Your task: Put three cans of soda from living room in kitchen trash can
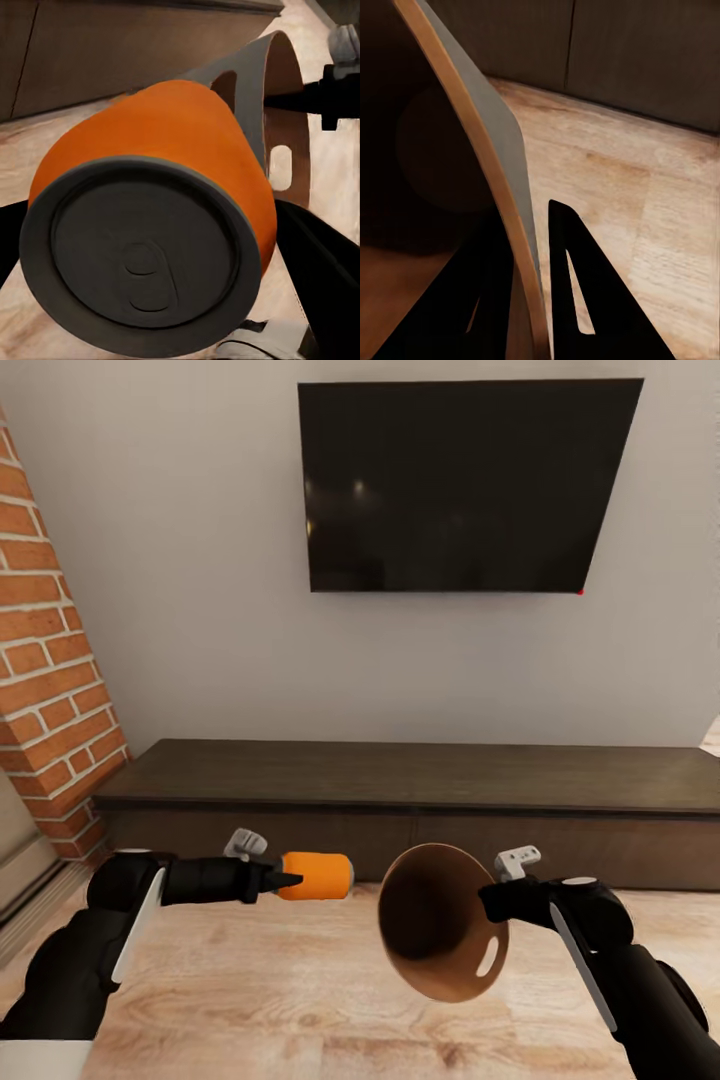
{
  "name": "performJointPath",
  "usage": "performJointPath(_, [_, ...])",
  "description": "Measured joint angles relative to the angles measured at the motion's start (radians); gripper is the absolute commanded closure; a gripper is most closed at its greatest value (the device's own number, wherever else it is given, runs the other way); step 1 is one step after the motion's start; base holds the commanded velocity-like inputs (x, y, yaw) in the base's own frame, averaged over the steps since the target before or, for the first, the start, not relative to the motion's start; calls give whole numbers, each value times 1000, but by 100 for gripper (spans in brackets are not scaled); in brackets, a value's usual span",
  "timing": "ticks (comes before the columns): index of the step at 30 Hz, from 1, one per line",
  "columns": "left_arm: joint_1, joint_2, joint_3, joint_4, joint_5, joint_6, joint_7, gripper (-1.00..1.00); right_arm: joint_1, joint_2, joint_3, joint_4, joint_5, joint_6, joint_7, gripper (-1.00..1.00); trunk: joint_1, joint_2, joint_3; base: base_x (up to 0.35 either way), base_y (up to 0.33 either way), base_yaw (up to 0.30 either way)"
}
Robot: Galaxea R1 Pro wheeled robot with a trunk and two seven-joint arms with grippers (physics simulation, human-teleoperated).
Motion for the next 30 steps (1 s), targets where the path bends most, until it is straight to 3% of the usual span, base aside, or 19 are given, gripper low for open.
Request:
performJointPath(2, [0, -1, -18, -1, -2, -2, -27, 100, -2, 1, 13, 4, -23, 4, 0, 100, -1, 0, 8, 0, 0, 0])
performJointPath(4, [0, -2, -31, -3, 0, -1, -96, 100, -7, 6, 24, 27, -27, 4, 0, 100, -1, 1, 12, 0, 0, 0])
performJointPath(8, [0, -3, -36, -1, -3, -3, -180, 100, -24, 24, 27, 66, 12, -1, -5, 100, -1, 1, 12, 0, 0, 0])
performJointPath(11, [0, -4, -37, 0, -3, -4, -194, 100, -29, 39, 29, 86, -13, 4, -20, 100, -1, 1, 12, 0, 0, 0])
performJointPath(13, [0, -7, -41, 0, -3, -3, -201, 100, -30, 47, 31, 97, 0, 3, -24, 100, -1, 1, 12, 0, 0, 0])
performJointPath(15, [0, -23, -54, -1, -1, 0, -221, 100, -32, 57, 49, 113, 33, 1, -27, 100, -1, 1, 12, 0, 0, 0])
performJointPath(19, [0, -54, -63, -1, -2, 0, -241, 100, -33, 63, 62, 125, 30, 3, -28, 100, -1, 1, 12, 0, 0, 0])
performJointPath(22, [0, -79, -87, -1, -9, -1, -239, 100, -33, 63, 63, 127, 41, 2, -29, 100, -1, 1, 12, 0, 0, 0])
performJointPath(23, [-1, -119, -140, 4, -19, -3, -199, 100, -33, 66, 72, 129, 53, 0, -29, 100, -1, 1, 12, 0, 0, 0])
performJointPath(25, [-1, -145, -176, 7, -19, -3, -140, 100, -33, 72, 83, 129, 49, 1, -29, 100, -1, 1, 12, 0, 0, 0])
performJointPath(28, [-1, -160, -197, 10, -21, -4, -89, 100, -33, 77, 92, 129, 25, 4, -28, 100, -1, 1, 12, 0, 0, 0])
performJointPath(30, [-1, -163, -210, 10, -23, -5, -53, 100, -33, 78, 92, 129, 39, 2, -29, 100, -1, 1, 12, 0, 0, 0])
